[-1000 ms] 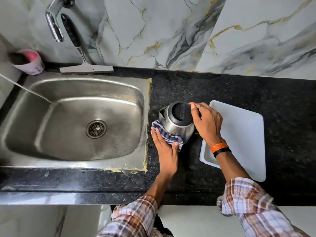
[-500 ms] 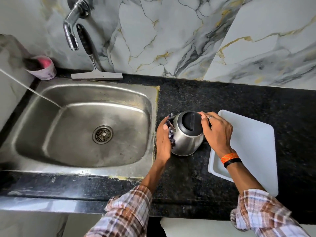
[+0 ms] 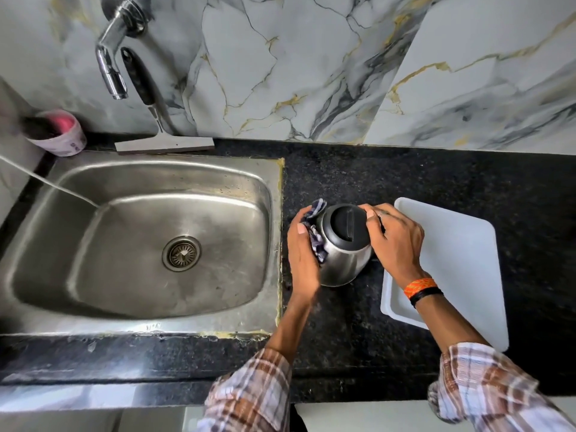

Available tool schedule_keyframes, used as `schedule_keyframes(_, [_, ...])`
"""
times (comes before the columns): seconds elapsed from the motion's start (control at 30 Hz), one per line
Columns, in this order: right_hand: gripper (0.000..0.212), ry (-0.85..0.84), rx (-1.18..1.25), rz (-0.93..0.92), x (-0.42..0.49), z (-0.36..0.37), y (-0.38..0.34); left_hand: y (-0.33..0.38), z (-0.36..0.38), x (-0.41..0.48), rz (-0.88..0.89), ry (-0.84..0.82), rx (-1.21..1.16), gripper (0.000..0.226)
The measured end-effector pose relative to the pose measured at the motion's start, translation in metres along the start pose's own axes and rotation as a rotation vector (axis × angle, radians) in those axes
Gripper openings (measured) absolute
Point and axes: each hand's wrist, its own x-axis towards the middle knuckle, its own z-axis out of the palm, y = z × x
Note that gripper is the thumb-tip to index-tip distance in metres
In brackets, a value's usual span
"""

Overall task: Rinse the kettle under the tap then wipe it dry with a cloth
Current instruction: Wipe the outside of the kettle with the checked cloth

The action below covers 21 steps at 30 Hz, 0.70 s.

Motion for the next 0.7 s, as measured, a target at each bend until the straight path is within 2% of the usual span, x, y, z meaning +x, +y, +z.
schedule_keyframes(0.17, [0.037, -0.001, 0.017, 0.007, 0.000, 0.000, 0.000, -0.017, -0.024, 0.027, -0.249, -0.117, 0.056, 0.040])
schedule_keyframes(0.33, [0.038, 0.000, 0.003, -0.012, 0.000, 0.000, 0.002, 0.019, -0.023, 0.063, -0.301, -0.507, -0.012, 0.046])
schedule_keyframes(0.4, [0.041, -0.024, 0.014, -0.017, 0.000, -0.002, 0.000, 0.030, -0.019, 0.076, -0.289, -0.590, 0.034, 0.046])
schedule_keyframes(0.53, [0.047, -0.089, -0.028, -0.054, 0.002, -0.009, -0.004, 0.029, -0.016, 0.079, -0.313, -0.578, 0.200, 0.046])
schedule_keyframes(0.7, [0.070, -0.246, -0.215, -0.247, -0.001, -0.014, -0.011, 0.026, -0.024, 0.078, -0.348, -0.571, 0.290, 0.045])
